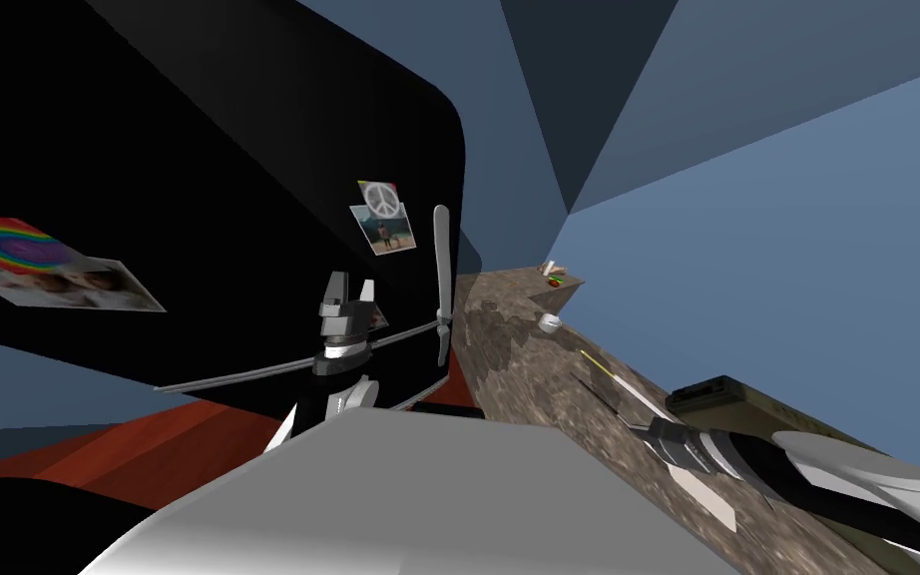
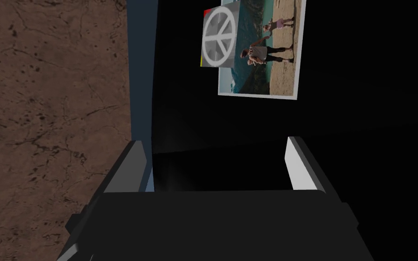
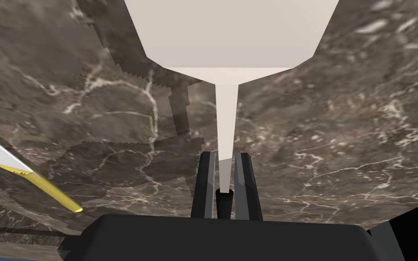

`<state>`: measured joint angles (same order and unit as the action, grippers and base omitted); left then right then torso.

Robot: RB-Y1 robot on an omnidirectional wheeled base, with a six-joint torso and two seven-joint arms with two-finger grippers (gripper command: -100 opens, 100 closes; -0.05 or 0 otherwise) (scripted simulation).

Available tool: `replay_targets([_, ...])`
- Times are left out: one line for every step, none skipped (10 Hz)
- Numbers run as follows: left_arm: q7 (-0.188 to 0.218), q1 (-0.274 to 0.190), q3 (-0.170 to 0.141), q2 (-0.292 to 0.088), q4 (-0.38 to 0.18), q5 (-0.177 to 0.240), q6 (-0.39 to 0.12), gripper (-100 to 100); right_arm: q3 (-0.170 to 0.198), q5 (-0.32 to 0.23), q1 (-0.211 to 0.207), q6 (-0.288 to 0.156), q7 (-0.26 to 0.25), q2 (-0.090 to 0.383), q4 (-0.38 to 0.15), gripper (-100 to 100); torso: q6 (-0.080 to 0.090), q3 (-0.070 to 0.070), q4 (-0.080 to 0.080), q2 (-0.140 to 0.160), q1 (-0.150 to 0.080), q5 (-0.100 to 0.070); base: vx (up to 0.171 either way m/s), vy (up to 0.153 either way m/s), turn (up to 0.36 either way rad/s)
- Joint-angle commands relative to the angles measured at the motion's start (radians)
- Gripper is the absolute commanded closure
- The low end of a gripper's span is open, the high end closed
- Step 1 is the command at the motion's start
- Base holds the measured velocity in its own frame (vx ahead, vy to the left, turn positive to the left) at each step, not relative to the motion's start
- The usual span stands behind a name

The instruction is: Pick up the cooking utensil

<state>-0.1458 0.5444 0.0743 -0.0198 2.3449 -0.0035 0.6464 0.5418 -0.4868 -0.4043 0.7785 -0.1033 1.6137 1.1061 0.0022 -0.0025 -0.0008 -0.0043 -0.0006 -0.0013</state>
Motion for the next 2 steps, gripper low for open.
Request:
replay_targets([0.000,0.000,0.000,0.000,0.000,0.000,0.000,0,0.000,0.000,0.000,0.000,0.000,0.000,0.000,100,0.000,0.000,0.000,0.000,0.000,0.000,0.008,-0.002,-0.004])
replay_targets([0.000,0.000,0.000,0.000,0.000,0.000,0.000,0,0.001,0.000,0.000,-0.001,0.000,0.000,0.003,0,0.000,0.001,0.000,0.001,0.000,0.000,0.000,0.000,0.000])
